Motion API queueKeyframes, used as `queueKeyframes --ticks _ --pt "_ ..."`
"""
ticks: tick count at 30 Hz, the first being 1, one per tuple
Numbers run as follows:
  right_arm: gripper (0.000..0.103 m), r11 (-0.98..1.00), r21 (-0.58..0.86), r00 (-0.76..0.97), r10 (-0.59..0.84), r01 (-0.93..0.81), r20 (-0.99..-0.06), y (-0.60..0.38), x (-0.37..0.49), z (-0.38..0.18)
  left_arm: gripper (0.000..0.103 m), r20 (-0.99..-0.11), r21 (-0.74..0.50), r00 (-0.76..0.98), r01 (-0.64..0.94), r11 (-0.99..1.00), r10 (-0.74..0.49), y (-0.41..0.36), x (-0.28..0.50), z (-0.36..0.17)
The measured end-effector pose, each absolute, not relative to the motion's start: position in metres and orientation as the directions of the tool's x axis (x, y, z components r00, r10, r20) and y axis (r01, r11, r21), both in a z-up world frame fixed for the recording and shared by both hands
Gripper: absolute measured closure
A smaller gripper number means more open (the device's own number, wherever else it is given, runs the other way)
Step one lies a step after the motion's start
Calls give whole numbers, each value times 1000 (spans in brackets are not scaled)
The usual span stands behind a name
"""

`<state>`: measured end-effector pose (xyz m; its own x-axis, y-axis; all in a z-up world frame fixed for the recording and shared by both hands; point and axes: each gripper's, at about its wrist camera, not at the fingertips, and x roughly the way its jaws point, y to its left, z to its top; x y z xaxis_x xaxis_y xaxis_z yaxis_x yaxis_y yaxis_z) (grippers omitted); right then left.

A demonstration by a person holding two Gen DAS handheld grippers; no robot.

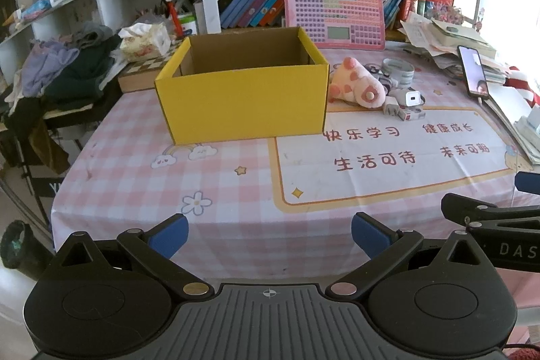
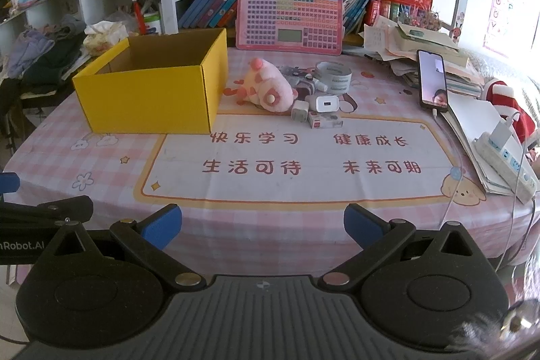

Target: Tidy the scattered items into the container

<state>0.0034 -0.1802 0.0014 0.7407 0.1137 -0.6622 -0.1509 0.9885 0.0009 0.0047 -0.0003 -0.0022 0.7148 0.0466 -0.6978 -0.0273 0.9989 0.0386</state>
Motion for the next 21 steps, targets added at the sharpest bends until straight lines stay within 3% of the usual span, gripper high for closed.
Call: queueKeyframes --ticks 21 --pt "0 987 -4 739 117 -160 -663 -176 4 2 0 -698 32 715 -36 999 48 4 3 -3"
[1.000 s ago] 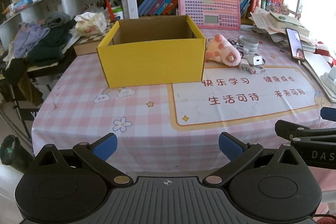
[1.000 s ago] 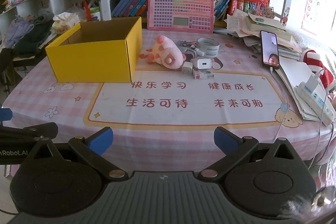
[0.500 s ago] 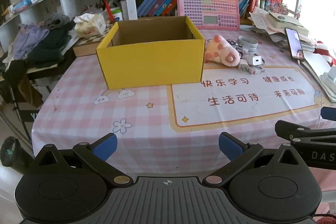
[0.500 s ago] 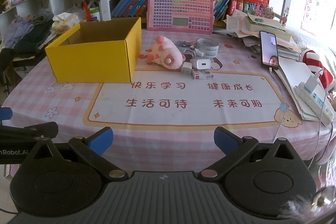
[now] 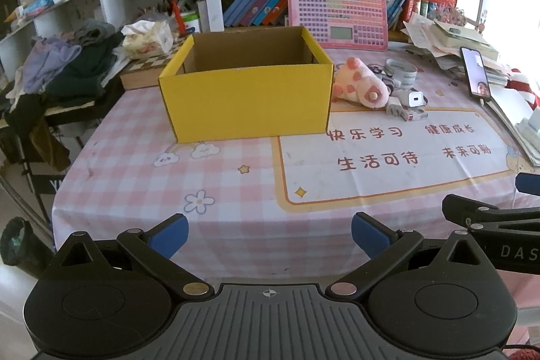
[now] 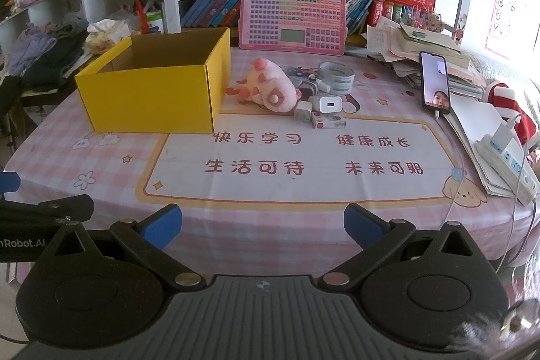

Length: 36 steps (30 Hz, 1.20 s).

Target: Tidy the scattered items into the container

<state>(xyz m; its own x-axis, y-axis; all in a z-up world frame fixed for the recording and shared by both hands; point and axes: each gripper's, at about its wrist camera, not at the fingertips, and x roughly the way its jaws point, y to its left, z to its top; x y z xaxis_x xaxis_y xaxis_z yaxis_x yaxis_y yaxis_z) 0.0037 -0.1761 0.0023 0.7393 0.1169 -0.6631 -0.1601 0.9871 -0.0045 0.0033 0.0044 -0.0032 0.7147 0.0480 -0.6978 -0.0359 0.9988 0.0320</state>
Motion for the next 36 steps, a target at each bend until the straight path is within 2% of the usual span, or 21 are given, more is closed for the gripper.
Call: queueKeyframes --ticks 36 --pt "1 987 -13 744 110 -158 -659 -171 3 3 0 -695 19 719 -26 999 32 10 5 -3"
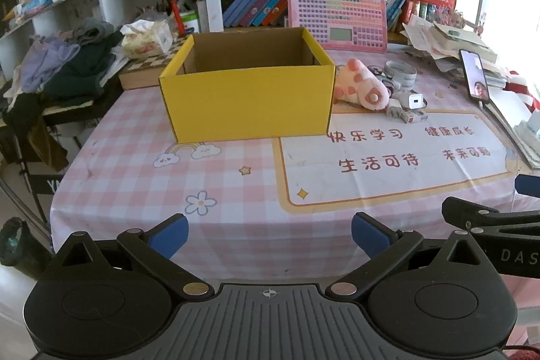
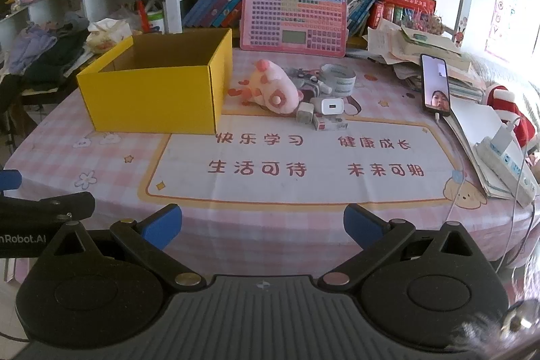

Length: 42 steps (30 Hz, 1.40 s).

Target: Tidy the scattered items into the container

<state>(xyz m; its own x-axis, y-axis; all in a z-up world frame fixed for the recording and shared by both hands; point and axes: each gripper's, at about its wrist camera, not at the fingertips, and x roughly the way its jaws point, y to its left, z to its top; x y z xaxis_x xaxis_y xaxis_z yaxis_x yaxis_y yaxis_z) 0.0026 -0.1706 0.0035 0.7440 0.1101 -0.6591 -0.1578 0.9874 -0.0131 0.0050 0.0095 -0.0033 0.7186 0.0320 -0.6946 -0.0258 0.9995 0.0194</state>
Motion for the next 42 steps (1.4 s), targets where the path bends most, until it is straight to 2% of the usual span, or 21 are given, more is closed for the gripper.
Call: queueKeyframes --ticks 29,42 --pt "1 988 -7 743 109 -151 -661 -174 2 3 0 -695 29 719 -5 1000 24 6 7 -4" --pt "2 994 -21 755 67 -107 -653 -185 5 5 1 -685 15 728 48 999 -24 -7 20 -4"
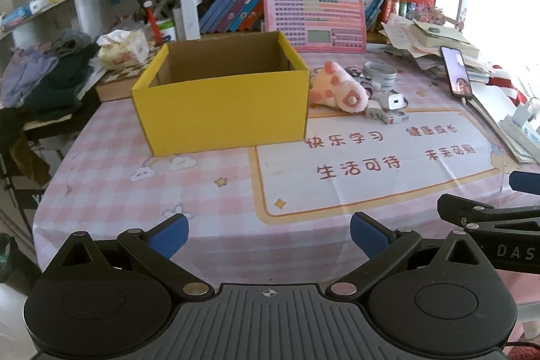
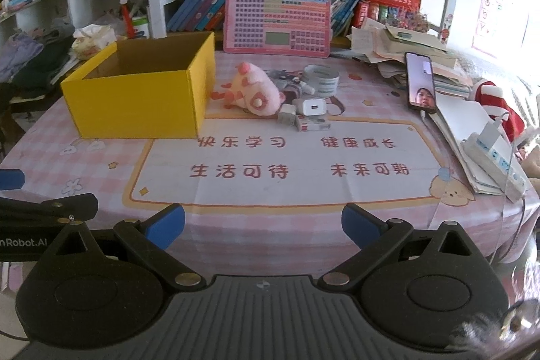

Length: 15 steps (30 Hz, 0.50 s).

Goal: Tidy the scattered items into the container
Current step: 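Move the left tool toward the pink plush pig while the right tool approaches the white charger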

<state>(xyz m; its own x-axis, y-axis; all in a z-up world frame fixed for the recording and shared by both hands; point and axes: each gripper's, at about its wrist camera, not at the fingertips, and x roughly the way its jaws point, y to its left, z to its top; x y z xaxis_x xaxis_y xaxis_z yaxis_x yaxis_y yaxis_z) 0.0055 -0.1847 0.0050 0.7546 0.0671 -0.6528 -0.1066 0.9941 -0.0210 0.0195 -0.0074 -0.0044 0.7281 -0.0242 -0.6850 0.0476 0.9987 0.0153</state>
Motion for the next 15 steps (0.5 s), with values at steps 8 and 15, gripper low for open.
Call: queueKeyframes --ticks 8,15 --pt "6 998 -3 760 47 -65 -649 -199 19 5 1 -670 45 740 124 991 -62 -23 35 -3" --pt "12 999 8 764 30 -33 -645 -208 36 4 0 -627 118 773 219 969 -98 -45 45 -3"
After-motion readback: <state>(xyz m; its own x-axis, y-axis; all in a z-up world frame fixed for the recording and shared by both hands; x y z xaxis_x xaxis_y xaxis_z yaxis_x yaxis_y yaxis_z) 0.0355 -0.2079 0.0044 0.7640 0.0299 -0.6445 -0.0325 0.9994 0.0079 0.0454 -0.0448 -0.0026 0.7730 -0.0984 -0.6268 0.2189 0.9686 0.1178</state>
